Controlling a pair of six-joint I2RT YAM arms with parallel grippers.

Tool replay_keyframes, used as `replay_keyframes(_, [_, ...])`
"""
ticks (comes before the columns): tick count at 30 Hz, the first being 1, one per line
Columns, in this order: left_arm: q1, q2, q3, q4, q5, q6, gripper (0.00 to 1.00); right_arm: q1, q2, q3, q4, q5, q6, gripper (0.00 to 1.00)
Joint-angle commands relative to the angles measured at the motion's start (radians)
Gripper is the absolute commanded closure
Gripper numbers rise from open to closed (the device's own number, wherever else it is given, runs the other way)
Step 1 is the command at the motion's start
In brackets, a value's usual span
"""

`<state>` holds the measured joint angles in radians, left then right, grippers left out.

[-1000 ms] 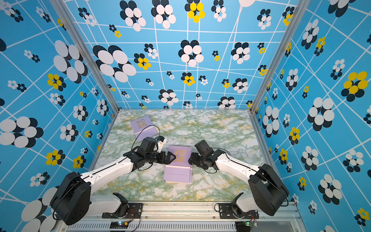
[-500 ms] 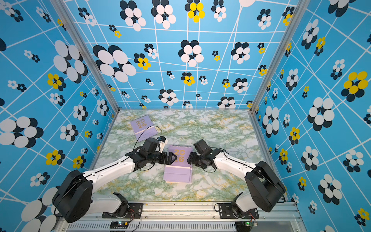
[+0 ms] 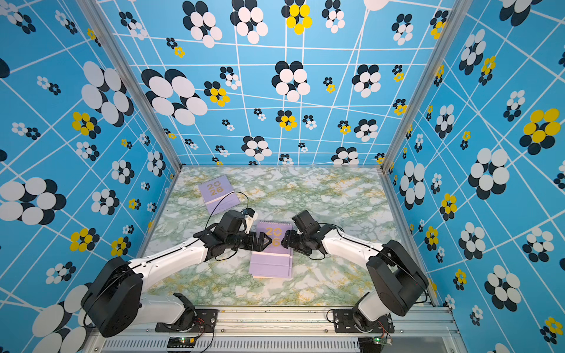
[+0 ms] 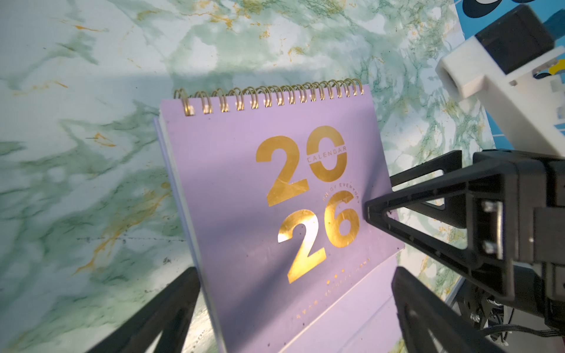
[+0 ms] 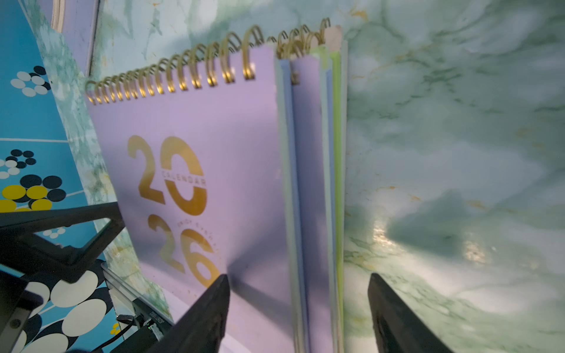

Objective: Stack the calendars
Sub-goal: Place the calendar at the calendar.

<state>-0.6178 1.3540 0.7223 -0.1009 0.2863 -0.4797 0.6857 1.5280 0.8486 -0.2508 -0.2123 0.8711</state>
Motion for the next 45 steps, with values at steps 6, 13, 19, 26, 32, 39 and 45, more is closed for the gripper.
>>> replay_keyframes(6, [-0.011, 0.001, 0.025, 0.009, -0.012, -0.017, 0.01, 0.028, 0.031, 0.045, 0.001, -0.010, -0.018, 0.27])
replay_keyframes(13, [-0.013, 0.005, 0.041, -0.042, -0.069, -0.004, 0.00, 0.032, 0.032, 0.050, 0.002, -0.009, -0.017, 0.27])
replay_keyframes(19, [-0.014, 0.020, 0.049, -0.037, -0.067, -0.005, 0.00, 0.035, 0.039, 0.056, 0.002, -0.009, -0.017, 0.27])
replay_keyframes(26, [-0.021, 0.035, 0.049, -0.022, -0.055, -0.020, 0.00, 0.040, 0.043, 0.063, 0.000, -0.007, -0.019, 0.27])
replay_keyframes(32, [-0.027, 0.038, 0.047, -0.013, -0.048, -0.031, 0.00, 0.043, 0.055, 0.075, -0.001, -0.011, -0.021, 0.27])
replay_keyframes(39, [-0.045, 0.048, 0.063, -0.011, -0.047, -0.037, 0.01, 0.048, 0.064, 0.086, -0.006, -0.010, -0.025, 0.27])
replay_keyframes(45, [-0.063, 0.054, 0.063, -0.002, -0.050, -0.049, 0.01, 0.049, 0.066, 0.092, -0.011, -0.009, -0.026, 0.27])
